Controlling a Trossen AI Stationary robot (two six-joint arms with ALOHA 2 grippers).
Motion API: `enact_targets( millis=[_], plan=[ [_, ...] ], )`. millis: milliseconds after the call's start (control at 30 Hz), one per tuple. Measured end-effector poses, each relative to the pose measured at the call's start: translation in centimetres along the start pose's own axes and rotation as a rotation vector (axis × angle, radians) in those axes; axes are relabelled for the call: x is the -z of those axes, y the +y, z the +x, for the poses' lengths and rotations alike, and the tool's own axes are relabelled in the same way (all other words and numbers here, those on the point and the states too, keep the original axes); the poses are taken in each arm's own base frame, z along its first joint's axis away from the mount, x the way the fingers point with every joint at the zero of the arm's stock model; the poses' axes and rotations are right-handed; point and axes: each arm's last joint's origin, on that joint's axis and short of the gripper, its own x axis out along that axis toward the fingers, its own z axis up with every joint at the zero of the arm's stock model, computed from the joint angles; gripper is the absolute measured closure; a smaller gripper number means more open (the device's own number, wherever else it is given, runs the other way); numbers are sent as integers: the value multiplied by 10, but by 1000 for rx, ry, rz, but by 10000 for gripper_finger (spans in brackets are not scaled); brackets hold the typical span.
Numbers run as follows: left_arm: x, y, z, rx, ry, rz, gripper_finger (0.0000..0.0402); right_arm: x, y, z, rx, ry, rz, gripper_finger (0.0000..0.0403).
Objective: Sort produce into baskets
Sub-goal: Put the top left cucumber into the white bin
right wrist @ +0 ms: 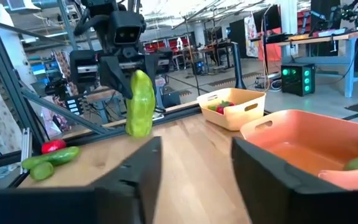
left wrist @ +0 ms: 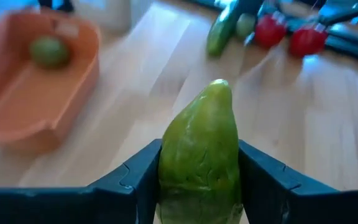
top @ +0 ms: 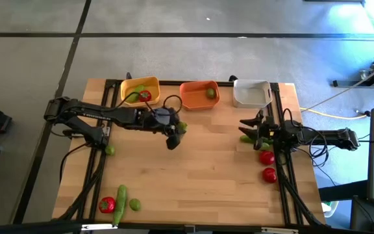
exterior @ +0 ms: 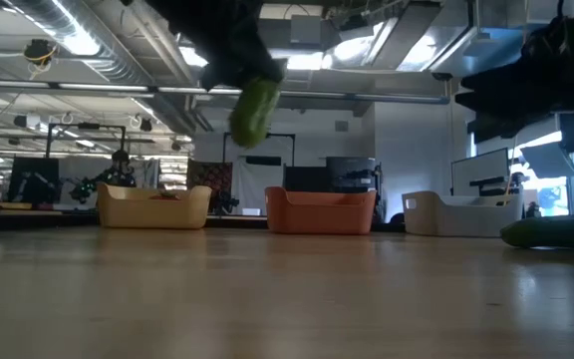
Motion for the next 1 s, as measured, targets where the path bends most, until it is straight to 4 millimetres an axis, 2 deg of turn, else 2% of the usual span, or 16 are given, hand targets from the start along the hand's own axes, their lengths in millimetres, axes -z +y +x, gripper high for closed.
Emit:
enact_targets(
  millis=[167, 333, 467, 667, 833, 1000],
  plan=[
    [-10, -2, 2, 23, -104, 65, 229, -2, 0, 3, 21, -24, 6, 146],
    [-16, 1, 10, 20, -174, 78, 229, -7, 2, 8, 12, -72, 16, 109],
    [-22, 1, 21, 25, -249, 91, 229, -8, 4, 15, 26, -51, 10, 103],
    [-24, 0, 39, 31, -328, 92, 229, -24, 10, 32, 33, -14, -12, 111],
    [-22, -2, 56, 40, -375, 83, 229, -32, 16, 50, 41, 42, -46, 116],
    [-22, -4, 64, 53, -423, 66, 229, -39, 23, 70, 23, 94, -60, 117]
  ],
)
